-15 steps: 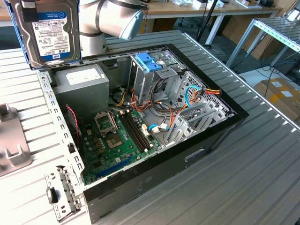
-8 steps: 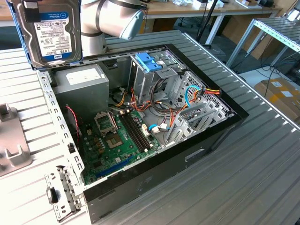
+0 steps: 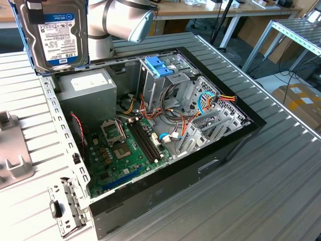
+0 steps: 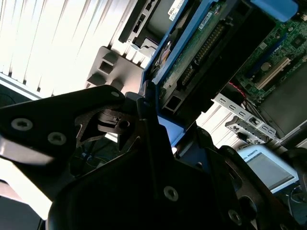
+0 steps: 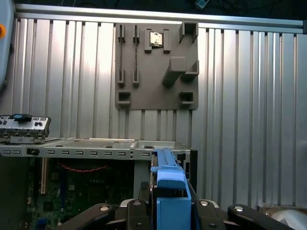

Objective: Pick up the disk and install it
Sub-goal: 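Pick up the disk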

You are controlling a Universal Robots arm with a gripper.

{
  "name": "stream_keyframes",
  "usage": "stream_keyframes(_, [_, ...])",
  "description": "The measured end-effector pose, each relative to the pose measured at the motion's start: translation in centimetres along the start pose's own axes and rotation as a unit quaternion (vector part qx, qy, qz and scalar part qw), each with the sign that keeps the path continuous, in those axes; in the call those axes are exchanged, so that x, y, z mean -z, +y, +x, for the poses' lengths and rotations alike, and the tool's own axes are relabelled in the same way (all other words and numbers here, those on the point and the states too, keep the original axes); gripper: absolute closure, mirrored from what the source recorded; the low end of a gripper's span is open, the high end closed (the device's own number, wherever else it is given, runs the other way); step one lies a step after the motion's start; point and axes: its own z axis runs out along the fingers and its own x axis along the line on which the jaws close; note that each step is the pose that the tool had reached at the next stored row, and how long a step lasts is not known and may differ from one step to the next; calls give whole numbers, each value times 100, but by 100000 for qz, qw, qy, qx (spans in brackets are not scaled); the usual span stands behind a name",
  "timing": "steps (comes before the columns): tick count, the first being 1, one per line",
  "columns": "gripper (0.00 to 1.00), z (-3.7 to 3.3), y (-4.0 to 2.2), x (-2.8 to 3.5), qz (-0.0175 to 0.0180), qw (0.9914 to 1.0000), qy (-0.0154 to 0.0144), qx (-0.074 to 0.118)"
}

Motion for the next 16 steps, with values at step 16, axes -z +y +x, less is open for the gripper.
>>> stream_keyframes(16, [63,31,-44,2,3,100000,-1,-3])
